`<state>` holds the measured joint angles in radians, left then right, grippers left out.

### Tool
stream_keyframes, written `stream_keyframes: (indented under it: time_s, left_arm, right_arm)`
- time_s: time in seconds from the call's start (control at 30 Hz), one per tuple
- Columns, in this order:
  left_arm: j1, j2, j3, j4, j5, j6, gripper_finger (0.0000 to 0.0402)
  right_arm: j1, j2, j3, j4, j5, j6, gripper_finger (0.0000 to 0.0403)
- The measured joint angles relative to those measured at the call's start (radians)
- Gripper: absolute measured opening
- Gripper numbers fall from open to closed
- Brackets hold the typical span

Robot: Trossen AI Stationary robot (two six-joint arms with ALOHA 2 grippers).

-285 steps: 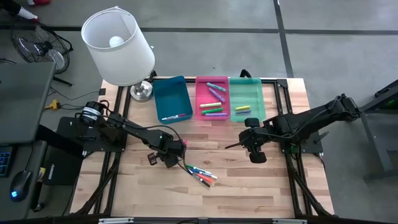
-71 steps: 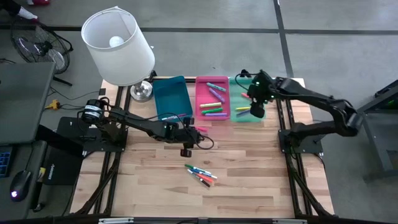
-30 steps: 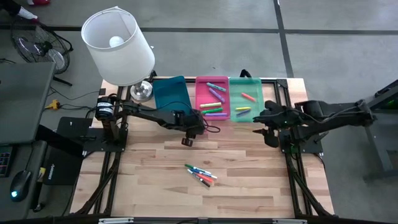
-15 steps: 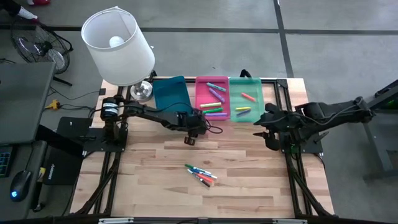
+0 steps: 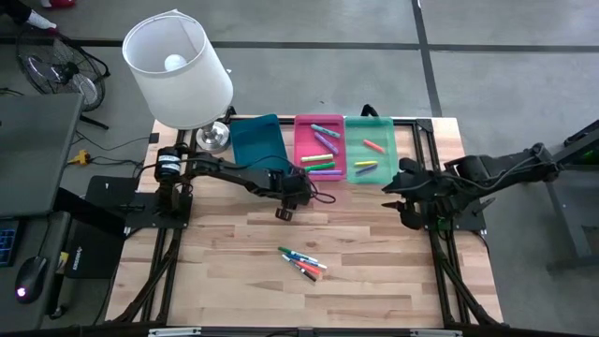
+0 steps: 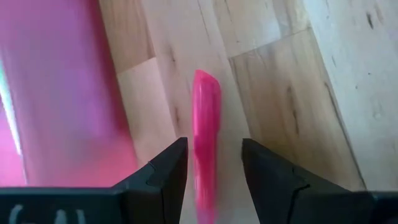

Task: Pick & Place Markers
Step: Put the pink pen into the green bin

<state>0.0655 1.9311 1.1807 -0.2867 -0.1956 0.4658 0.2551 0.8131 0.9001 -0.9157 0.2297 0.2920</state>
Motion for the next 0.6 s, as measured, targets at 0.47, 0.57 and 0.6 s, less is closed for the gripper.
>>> stream_keyframes:
  time_s: [0.47, 0.57, 0.6]
  left_arm:
    - [-0.008, 0.020, 0.004, -0.051, 0.086, -0.092, 0.0149]
    - [-0.018, 0.020, 0.004, -0.059, 0.082, -0.104, 0.0149]
    - [-0.021, 0.020, 0.003, -0.061, 0.083, -0.104, 0.0149]
  right_arm:
    - [0.036, 0.000, 0.000, -0.017, 0.013, 0.022, 0.0201]
    - [0.036, 0.000, 0.000, -0.021, 0.015, 0.022, 0.0201]
    - [0.036, 0.000, 0.000, -0.021, 0.016, 0.022, 0.0201]
